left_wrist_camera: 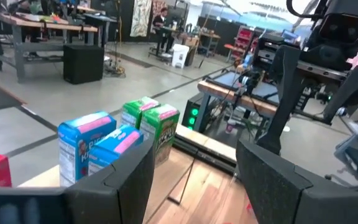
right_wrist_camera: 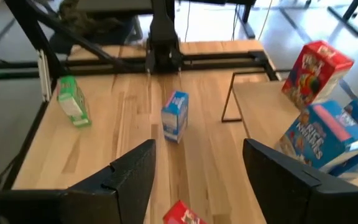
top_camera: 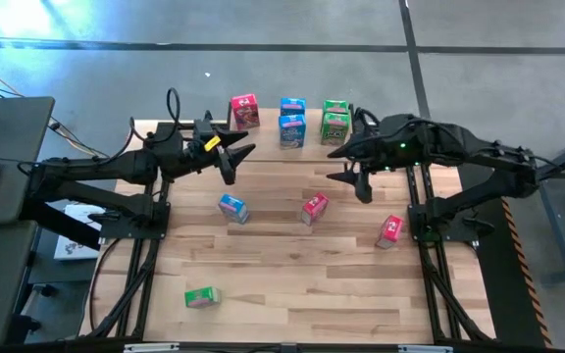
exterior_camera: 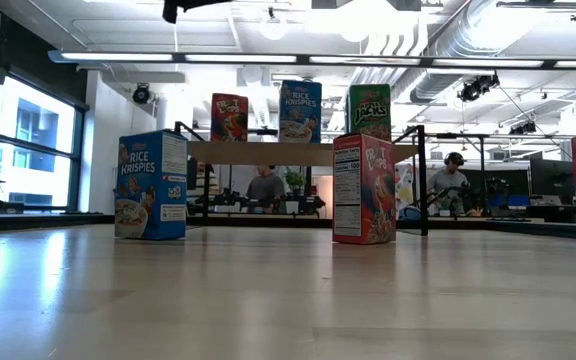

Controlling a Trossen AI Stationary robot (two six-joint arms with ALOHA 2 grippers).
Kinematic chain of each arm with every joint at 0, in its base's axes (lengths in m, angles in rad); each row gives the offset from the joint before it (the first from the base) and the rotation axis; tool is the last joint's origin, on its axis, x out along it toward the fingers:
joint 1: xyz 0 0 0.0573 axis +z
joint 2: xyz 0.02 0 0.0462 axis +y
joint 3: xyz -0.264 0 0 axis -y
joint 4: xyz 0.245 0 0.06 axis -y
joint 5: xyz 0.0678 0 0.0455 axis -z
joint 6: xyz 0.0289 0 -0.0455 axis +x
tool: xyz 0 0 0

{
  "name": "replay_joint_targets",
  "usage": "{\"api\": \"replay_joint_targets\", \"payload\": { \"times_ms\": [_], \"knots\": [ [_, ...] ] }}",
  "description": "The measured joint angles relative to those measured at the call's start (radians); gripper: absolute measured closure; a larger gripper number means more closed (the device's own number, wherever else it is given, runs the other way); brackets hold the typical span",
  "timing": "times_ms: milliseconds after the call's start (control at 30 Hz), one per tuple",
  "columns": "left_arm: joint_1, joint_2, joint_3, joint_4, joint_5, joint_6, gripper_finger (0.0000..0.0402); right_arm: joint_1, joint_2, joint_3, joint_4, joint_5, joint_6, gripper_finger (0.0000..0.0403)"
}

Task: Stack cereal on shelf
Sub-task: Put the red cereal box on the shelf aligned with the other red cereal box

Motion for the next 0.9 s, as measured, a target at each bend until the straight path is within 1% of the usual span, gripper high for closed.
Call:
{"api": "replay_joint_targets", "payload": {
  "times_ms": [133, 267, 367, 567, 700, 900],
  "knots": [
    [0.0, 0.001, 0.0, -0.022, 0.026, 0.0, 0.0185, 0.0, 0.037, 0.0, -0.055, -0.014, -0.008, 0.0166],
    [0.0, 0.0, 0.0, -0.052, 0.038, 0.0, 0.0185, 0.0, 0.085, 0.0, -0.121, -0.014, -0.068, 0.0166],
    [0.0, 0.001, 0.0, -0.095, 0.038, -0.001, 0.0185, 0.0, 0.125, 0.0, -0.134, -0.02, -0.118, 0.0166],
    [0.001, 0.001, 0.0, -0.163, 0.038, -0.006, 0.0185, 0.0, 0.2, 0.0, -0.138, -0.072, -0.221, 0.0166],
    [0.001, 0.001, 0.0, -0.209, 0.038, -0.049, 0.0185, 0.0, 0.242, 0.0, -0.142, -0.108, -0.274, 0.0166],
    [0.0, 0.001, 0.0, -0.228, 0.038, -0.054, 0.0185, 0.0, 0.292, 0.0, -0.207, -0.109, -0.353, 0.0167]
  ]
}}
